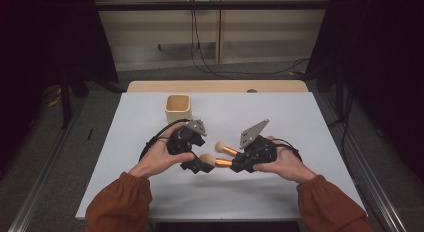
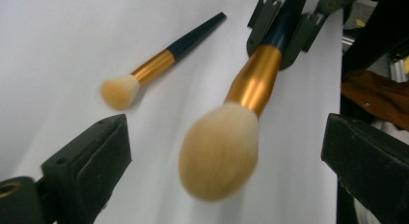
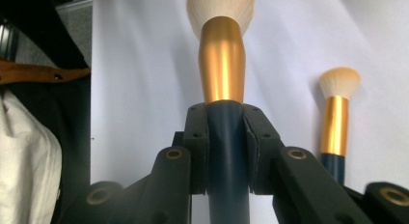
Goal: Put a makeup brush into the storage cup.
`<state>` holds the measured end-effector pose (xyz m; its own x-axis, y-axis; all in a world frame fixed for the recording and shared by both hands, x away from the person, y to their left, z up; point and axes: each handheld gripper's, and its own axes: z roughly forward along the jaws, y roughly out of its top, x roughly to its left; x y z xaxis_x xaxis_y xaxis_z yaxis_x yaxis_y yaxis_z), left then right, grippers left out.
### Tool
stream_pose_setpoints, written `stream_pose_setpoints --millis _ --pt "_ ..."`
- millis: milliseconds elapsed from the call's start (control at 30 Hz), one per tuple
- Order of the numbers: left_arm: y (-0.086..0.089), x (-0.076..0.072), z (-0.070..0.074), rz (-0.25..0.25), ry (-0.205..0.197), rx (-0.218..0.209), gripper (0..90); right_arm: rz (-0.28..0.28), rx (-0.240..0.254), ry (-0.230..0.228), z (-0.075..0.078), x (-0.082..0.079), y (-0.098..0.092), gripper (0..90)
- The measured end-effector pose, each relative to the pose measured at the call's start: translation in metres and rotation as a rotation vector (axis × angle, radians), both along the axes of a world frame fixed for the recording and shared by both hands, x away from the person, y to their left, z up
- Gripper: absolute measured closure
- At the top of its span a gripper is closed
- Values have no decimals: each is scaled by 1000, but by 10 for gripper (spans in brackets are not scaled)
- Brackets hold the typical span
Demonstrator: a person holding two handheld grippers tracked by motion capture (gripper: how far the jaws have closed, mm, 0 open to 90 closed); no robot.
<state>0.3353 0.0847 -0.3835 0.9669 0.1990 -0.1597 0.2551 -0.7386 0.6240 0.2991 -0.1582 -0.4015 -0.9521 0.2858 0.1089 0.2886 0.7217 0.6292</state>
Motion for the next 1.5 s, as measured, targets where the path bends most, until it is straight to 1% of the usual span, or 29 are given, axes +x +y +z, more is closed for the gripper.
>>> stream_pose_setpoints --millis 100,167,200,267,333,367,400,467,533,567,600,633,700,733,800,833,867,900,933,1033,1067,1100,1133,1333,1367,1400,1433,1467,1500 --pt "5 0 -3 19 -6 -7 34 -18 16 -1 0 -1 -6 741" --pt "9 -2 -6 64 -22 0 35 -35 22 -3 -1 -2 -11 741" --pt "9 -2 -6 64 -22 0 35 -35 22 -3 -1 -2 -11 741" --pt "13 -2 -9 74 -25 -13 36 -56 24 -4 -4 -4 -16 741" --pt "15 -3 -11 94 -21 -26 35 -62 27 -4 -5 -4 -17 741" --pt "17 -3 -12 110 -16 -36 36 -70 34 -2 -6 -4 -20 740" --pt "18 -3 -12 108 -15 -37 36 -81 42 0 -7 -4 -22 741" --pt "20 -6 -13 133 -26 -50 36 -94 58 4 -9 -4 -26 741" --pt "21 -9 -13 145 -26 -62 36 -106 72 3 -10 -4 -29 741" --pt "21 -11 -13 150 -22 -82 36 -119 79 4 -10 -5 -31 740" --pt "21 -13 -13 156 -19 -95 36 -130 94 8 -11 -5 -33 740" --pt "21 -14 -13 160 -23 -97 35 -137 113 16 -12 -5 -34 741" --pt "20 -16 -14 170 -25 -109 35 -152 126 18 -13 -6 -36 741" --pt "21 -17 -15 169 -29 -106 36 -155 134 20 -14 -6 -37 741" --pt "21 -18 -16 187 -26 -118 35 -175 161 20 -17 -6 -41 740" --pt "22 -17 -17 194 -23 -120 35 -175 161 20 -17 -6 -41 740" --pt "23 -17 -18 207 -21 -119 35 -183 178 17 -17 -7 -42 741" --pt "24 -17 -19 207 -28 -122 36 -191 195 14 -18 -7 -44 741" --pt "25 -17 -21 218 -20 -131 35 -198 218 16 -19 -7 -45 740" --pt "27 -17 -25 226 -16 -133 36 -206 228 13 -20 -8 -46 740" --pt "27 -17 -26 231 -18 -132 36 -202 256 16 -22 -9 -45 740" --pt "26 -18 -27 236 -12 -135 36 -202 256 16 -22 -9 -45 740" --pt "27 -18 -28 233 -18 -133 36 -203 265 14 -22 -10 -45 740" --pt "28 -21 -31 258 -18 -151 36 -207 319 -8 -24 -15 -42 740" --pt "29 -20 -33 255 -10 -152 35 -209 328 -17 -25 -16 -42 740" --pt "29 -21 -34 264 -8 -156 35 -212 349 -26 -27 -17 -42 740" --pt "30 -21 -35 265 -10 -149 35 -217 363 -28 -28 -17 -43 740" --pt "30 -21 -36 265 -9 -151 35 -221 368 -32 -29 -18 -43 740" --pt "30 -21 -38 270 -1 -162 35 -228 383 -38 -30 -18 -43 740"
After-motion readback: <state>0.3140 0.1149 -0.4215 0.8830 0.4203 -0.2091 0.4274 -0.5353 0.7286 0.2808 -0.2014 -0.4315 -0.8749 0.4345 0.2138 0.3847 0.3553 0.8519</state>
